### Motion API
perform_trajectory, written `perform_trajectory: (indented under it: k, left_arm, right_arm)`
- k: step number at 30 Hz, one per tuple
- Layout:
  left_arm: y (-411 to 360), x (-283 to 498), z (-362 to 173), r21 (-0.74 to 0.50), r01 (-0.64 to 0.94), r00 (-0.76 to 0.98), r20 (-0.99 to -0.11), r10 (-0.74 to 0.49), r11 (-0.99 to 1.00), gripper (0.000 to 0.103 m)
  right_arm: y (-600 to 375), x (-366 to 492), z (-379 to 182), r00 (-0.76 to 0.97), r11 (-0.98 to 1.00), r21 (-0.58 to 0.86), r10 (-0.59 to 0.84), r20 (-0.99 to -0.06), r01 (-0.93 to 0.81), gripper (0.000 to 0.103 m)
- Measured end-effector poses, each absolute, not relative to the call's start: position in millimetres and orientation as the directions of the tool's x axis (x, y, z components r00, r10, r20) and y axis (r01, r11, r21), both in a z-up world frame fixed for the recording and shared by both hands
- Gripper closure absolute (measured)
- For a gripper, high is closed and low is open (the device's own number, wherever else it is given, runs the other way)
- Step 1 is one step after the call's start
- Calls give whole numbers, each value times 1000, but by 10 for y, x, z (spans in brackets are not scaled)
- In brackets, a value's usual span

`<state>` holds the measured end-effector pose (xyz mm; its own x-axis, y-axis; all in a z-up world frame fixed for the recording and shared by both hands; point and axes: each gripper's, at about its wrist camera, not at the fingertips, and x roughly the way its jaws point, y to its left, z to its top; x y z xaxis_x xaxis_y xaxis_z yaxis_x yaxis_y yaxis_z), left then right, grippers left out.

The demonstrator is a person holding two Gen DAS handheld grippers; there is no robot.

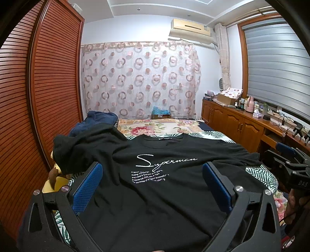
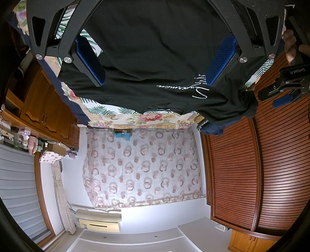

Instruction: Fold small clothes

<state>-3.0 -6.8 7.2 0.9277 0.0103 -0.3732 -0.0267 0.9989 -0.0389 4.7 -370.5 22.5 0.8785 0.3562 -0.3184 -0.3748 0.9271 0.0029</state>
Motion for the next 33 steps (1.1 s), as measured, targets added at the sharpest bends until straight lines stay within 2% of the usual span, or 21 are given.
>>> perform_trajectory:
  k: [33]
  left_arm:
    - [-111,-64,120,-28,-25,931,-364,13,999,0]
  right_arm:
    - [-3703,48,225,878,927,5,356,-318,-374,0]
